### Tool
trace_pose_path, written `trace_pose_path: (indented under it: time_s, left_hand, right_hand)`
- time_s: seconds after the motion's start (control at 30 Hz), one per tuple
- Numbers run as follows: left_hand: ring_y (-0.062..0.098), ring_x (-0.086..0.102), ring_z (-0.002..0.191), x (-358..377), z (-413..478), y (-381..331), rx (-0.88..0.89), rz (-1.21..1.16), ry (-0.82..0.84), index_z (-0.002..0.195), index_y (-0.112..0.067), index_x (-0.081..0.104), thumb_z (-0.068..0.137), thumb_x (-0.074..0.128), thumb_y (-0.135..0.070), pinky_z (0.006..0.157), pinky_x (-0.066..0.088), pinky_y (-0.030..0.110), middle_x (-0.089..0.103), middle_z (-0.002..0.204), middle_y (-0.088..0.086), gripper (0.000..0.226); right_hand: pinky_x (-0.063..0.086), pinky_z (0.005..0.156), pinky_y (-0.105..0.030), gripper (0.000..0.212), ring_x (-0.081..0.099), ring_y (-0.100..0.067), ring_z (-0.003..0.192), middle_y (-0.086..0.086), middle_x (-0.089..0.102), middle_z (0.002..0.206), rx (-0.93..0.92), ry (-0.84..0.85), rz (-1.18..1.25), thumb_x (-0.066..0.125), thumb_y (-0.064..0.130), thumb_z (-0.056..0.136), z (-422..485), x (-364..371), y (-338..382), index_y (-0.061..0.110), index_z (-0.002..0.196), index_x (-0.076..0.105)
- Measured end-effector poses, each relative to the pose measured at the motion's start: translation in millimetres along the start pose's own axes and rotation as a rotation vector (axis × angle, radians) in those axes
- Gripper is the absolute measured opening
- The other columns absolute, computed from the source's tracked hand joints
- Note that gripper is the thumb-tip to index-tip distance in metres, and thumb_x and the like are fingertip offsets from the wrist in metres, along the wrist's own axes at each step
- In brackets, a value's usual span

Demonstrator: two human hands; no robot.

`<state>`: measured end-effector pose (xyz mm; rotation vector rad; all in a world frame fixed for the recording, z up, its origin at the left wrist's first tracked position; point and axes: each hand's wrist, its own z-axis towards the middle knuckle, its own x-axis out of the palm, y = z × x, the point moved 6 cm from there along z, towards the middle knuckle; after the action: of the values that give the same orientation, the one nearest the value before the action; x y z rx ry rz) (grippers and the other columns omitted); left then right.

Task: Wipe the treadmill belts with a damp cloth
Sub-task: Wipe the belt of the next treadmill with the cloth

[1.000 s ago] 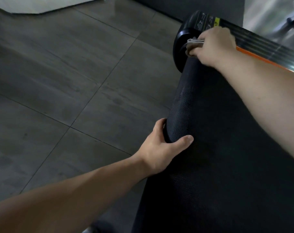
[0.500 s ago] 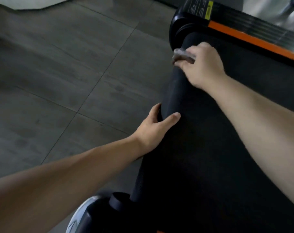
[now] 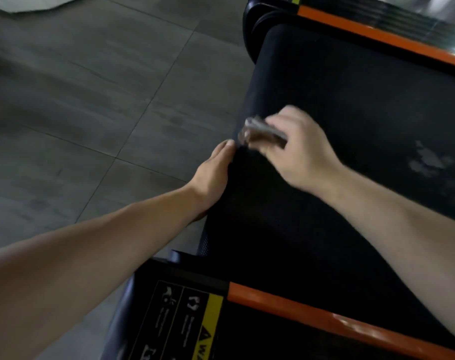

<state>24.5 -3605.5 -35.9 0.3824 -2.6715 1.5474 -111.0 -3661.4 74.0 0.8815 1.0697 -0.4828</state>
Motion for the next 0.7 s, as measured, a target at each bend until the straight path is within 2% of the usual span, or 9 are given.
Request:
trace_pose_path:
  time_s: [0.07, 0.13, 0.27, 0.3, 0.37, 0.43, 0.5, 0.63, 0.7]
  left_hand:
    - [0.016, 0.059, 0.131, -2, 0, 2, -0.014, 0.02, -0.025, 0.141, -0.024, 0.064, 0.074, 0.059, -0.085, 0.121, 0.036, 0.04, 0.067, 0.137, -0.003, 0.09]
    - [0.015, 0.06, 0.128, 0, -2, -1, -0.009, 0.072, -0.009, 0.143, -0.028, 0.061, 0.085, 0.052, -0.077, 0.118, 0.039, 0.038, 0.066, 0.135, -0.004, 0.077]
    - [0.006, 0.06, 0.118, 1, -3, -7, 0.04, 0.187, -0.022, 0.138, -0.034, 0.057, 0.094, 0.049, -0.065, 0.103, 0.043, 0.024, 0.065, 0.127, -0.012, 0.054]
    - [0.005, 0.06, 0.115, 1, -4, -10, 0.048, 0.195, -0.041, 0.137, -0.033, 0.058, 0.097, 0.051, -0.062, 0.098, 0.044, 0.019, 0.066, 0.123, -0.012, 0.05]
    - [0.005, 0.061, 0.107, 2, -7, -15, 0.067, 0.262, -0.076, 0.135, -0.029, 0.061, 0.105, 0.05, -0.052, 0.087, 0.045, 0.013, 0.066, 0.118, -0.009, 0.039]
    - [0.01, 0.06, 0.11, 3, -11, -21, 0.084, 0.332, -0.116, 0.134, -0.028, 0.062, 0.105, 0.048, -0.05, 0.096, 0.045, 0.023, 0.066, 0.122, -0.006, 0.038]
    - [0.014, 0.06, 0.114, 4, -14, -27, 0.093, 0.397, -0.15, 0.133, -0.027, 0.062, 0.105, 0.047, -0.051, 0.104, 0.045, 0.032, 0.066, 0.123, -0.004, 0.04]
    - [0.024, 0.064, 0.107, 12, -23, -40, 0.076, 0.515, -0.2, 0.125, -0.018, 0.061, 0.105, 0.042, -0.046, 0.101, 0.052, 0.04, 0.066, 0.115, 0.003, 0.039]
    - [0.028, 0.063, 0.109, 20, -28, -41, 0.047, 0.57, -0.207, 0.133, -0.017, 0.056, 0.104, 0.043, -0.048, 0.1, 0.051, 0.04, 0.065, 0.122, 0.006, 0.044]
  right_hand:
    - [0.044, 0.073, -0.032, 0.03, 0.054, -0.019, 0.083, -0.001, 0.054, 0.089, -0.054, 0.087, 0.061, 0.074, 0.044, 0.087, -32, -7, 3, 0.015, 0.095, 0.072]
    - [0.043, 0.072, -0.031, 0.034, 0.055, -0.021, 0.082, -0.001, 0.054, 0.09, -0.051, 0.031, 0.001, 0.072, 0.048, 0.087, -24, -19, -19, 0.015, 0.095, 0.071]
    - [0.046, 0.069, -0.037, 0.033, 0.058, -0.027, 0.086, -0.004, 0.054, 0.093, 0.225, -0.185, -0.142, 0.065, 0.05, 0.089, 5, -33, -63, 0.018, 0.09, 0.065]
    - [0.047, 0.07, -0.039, 0.035, 0.058, -0.029, 0.085, -0.006, 0.055, 0.091, 0.21, -0.195, -0.147, 0.064, 0.051, 0.088, -7, -29, -52, 0.016, 0.088, 0.064]
    - [0.045, 0.07, -0.04, 0.04, 0.056, -0.028, 0.081, -0.007, 0.055, 0.086, 0.049, -0.116, -0.04, 0.062, 0.052, 0.087, -44, -18, -15, 0.012, 0.086, 0.065]
    - [0.045, 0.07, -0.039, 0.042, 0.054, -0.024, 0.078, -0.004, 0.054, 0.084, -0.081, 0.04, 0.072, 0.063, 0.051, 0.089, -73, -11, 5, 0.009, 0.088, 0.068]
    - [0.044, 0.07, -0.04, 0.041, 0.055, -0.026, 0.077, -0.004, 0.053, 0.083, -0.117, 0.029, -0.003, 0.064, 0.05, 0.09, -59, -18, -10, 0.009, 0.085, 0.066]
    - [0.037, 0.073, -0.031, 0.027, 0.058, -0.026, 0.091, 0.0, 0.049, 0.093, 0.259, -0.188, -0.121, 0.066, 0.048, 0.092, -4, -40, -72, 0.021, 0.09, 0.06]
    - [0.039, 0.073, -0.032, 0.027, 0.057, -0.025, 0.09, 0.001, 0.048, 0.093, 0.259, -0.159, -0.143, 0.066, 0.048, 0.091, -14, -32, -60, 0.021, 0.09, 0.061]
